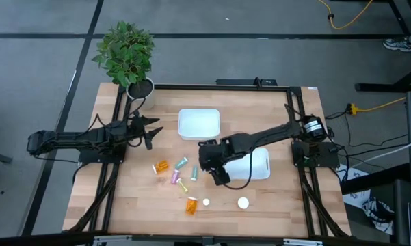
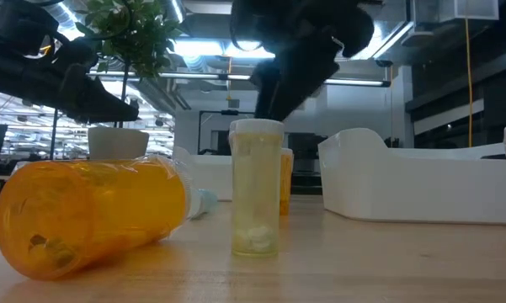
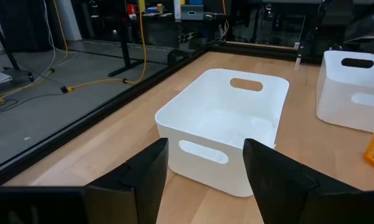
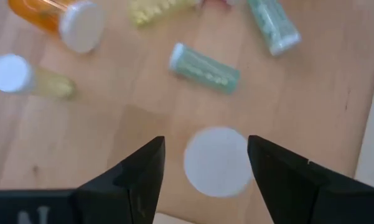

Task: Pick and place medicine bottles into bin by pill shape (circle, oval)
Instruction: Put the large orange pill bottle into the top white bin

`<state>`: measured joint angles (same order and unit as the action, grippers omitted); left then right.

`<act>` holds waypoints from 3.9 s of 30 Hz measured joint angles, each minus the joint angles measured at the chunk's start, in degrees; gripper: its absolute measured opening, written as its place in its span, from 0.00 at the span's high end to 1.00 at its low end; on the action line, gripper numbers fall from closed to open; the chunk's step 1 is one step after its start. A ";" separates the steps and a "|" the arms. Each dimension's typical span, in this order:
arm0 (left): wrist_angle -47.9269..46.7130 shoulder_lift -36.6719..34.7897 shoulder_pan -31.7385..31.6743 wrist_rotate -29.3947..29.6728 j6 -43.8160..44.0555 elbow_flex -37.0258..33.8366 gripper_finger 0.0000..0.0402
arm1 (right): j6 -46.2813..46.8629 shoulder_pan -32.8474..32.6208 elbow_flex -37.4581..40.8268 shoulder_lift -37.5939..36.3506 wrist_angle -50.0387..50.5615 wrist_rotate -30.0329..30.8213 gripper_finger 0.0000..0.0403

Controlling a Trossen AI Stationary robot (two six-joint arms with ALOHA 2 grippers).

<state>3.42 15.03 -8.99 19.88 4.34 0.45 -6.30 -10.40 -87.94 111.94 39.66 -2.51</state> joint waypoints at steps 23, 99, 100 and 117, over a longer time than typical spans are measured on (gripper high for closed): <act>-0.02 -0.02 0.02 0.00 0.00 0.02 0.50 | 13.47 0.07 -1.82 0.15 0.46 0.04 0.27; 0.02 -0.04 0.01 0.02 -4.84 0.00 0.50 | 17.80 -0.54 -5.69 6.88 5.84 5.54 0.50; 0.02 -0.04 0.02 0.02 -4.85 0.00 0.50 | 17.59 -0.54 -7.01 6.88 7.41 5.54 0.49; 0.02 -0.04 0.02 0.00 -4.74 0.02 0.50 | 1.48 10.97 -25.85 6.73 17.25 11.89 0.49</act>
<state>3.44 14.98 -8.97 19.88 -0.40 0.47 -4.82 0.57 -113.79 118.67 56.90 9.37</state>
